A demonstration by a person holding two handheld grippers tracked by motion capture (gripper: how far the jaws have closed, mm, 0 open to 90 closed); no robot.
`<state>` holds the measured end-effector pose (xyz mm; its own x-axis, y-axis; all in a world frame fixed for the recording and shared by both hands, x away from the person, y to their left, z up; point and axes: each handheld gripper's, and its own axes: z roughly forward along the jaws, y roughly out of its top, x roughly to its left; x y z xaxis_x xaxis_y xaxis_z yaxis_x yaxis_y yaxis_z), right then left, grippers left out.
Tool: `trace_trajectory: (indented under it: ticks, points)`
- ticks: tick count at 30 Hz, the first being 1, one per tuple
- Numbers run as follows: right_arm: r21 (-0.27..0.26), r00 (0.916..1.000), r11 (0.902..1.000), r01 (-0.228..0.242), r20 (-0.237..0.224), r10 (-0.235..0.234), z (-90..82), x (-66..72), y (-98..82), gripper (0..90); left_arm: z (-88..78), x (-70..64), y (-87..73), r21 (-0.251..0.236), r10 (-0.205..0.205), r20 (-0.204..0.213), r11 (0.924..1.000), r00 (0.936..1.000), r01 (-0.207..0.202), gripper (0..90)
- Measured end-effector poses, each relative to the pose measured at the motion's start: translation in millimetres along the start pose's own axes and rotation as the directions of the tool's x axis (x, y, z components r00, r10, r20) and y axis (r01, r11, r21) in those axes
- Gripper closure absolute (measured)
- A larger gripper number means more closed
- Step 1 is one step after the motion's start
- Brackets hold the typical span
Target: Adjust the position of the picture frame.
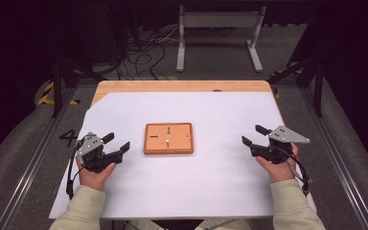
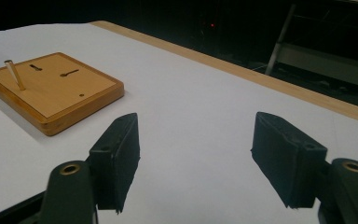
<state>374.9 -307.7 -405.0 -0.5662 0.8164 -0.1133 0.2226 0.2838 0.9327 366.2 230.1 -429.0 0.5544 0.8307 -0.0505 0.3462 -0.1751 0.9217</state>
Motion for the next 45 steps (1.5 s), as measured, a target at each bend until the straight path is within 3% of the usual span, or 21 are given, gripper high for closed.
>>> trace_trajectory:
  ticks: [14,35,41,44,45]
  points:
    - [-0.004,0.9999,0.9999,0.014,-0.005,-0.014,1.1,2.3,1.2,31.7,-0.5,-2.1,2.1,0.009,0.017,0.000,0.9998,0.9999,-0.017,28.5]
    - [-0.002,1.0000,1.0000,-0.006,0.008,0.006,-0.4,0.5,0.2,31.1,2.1,-2.8,5.9,0.013,0.009,0.012,0.9999,0.9999,-0.009,29.0]
    - [0.004,1.0000,1.0000,-0.006,0.006,0.006,-1.6,0.1,-0.6,31.1,6.7,-2.7,8.4,0.043,-0.008,-0.013,0.9990,0.9999,0.009,33.5]
    - [0.004,0.9999,1.0000,-0.008,0.007,0.008,-2.7,-0.5,-1.3,31.6,8.3,-3.0,10.8,0.051,0.005,-0.007,0.9987,1.0000,-0.005,47.6]
    - [0.008,0.9999,0.9999,-0.009,0.011,0.009,-3.2,-0.6,-1.6,32.1,9.5,-3.7,14.3,0.064,0.028,-0.004,0.9976,0.9996,-0.028,53.8]
